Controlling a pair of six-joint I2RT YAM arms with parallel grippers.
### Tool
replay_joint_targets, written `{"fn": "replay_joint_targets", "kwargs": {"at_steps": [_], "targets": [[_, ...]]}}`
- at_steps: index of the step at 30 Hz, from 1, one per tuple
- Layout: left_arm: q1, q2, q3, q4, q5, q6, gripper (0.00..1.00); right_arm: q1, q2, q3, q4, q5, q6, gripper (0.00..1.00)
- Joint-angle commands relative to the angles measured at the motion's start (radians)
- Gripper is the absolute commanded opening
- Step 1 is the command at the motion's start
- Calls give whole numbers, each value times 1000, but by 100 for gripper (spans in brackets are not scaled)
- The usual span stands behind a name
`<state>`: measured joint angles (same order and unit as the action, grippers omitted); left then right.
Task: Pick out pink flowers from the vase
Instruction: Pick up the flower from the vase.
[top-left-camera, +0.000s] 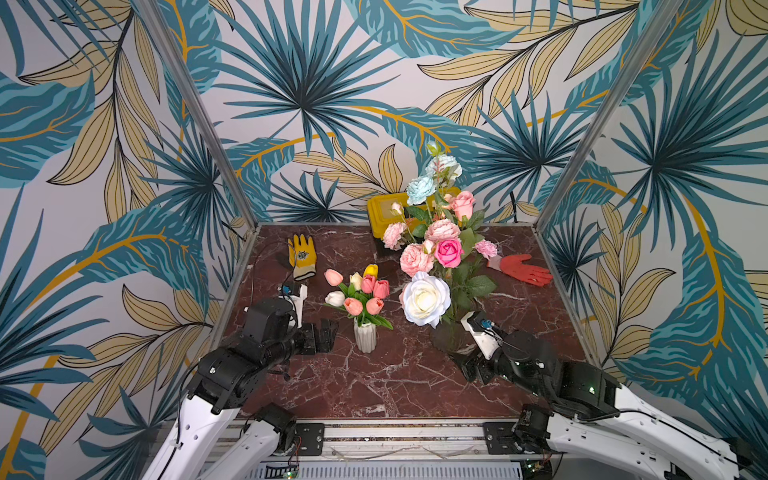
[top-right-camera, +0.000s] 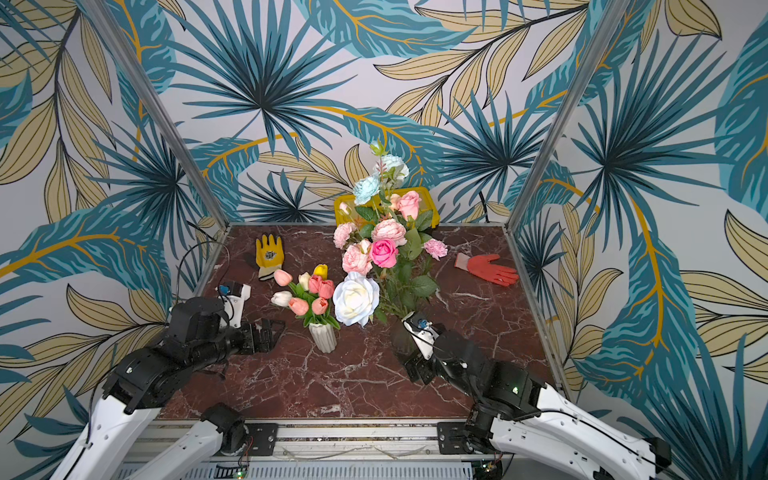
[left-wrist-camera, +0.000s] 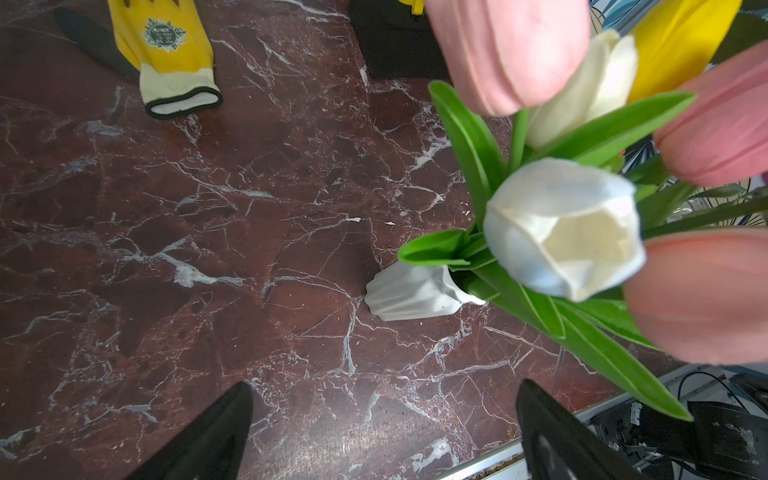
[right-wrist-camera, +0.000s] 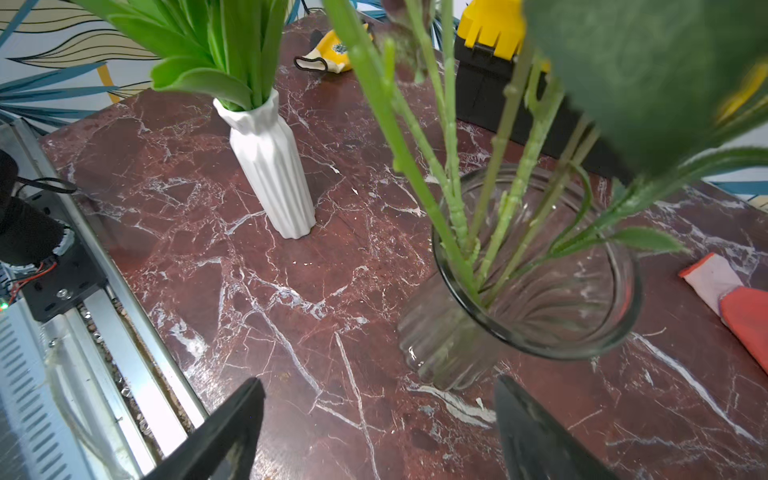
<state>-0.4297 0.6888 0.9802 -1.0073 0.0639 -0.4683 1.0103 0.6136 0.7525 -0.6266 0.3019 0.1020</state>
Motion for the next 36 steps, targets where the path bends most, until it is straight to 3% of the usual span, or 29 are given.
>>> {"fn": "replay_joint_targets", "kwargs": {"at_steps": [1,4,8,16,20,26,31,36], "targets": [[-4,-18,-57,70,14,21,100,12,-23,-40,177,24,19,99],[-4,-35,-87,106,37,33,100,12,3,-26,243,27,16,100],[-3,-31,-90,120,43,50,100,10,23,1,264,94,-115,99],[-3,-29,-105,135,64,47,100,2,-114,-83,446,113,-324,82],[-3,-31,-110,142,70,45,99,-11,-98,-115,526,154,-390,69],[-4,-30,-112,142,68,41,99,-76,18,-107,651,108,-383,57],[-5,-30,-114,142,69,41,99,-193,79,-107,700,-31,-303,54],[-6,-29,-114,142,67,41,99,-243,130,-113,723,-94,-276,48]]}}
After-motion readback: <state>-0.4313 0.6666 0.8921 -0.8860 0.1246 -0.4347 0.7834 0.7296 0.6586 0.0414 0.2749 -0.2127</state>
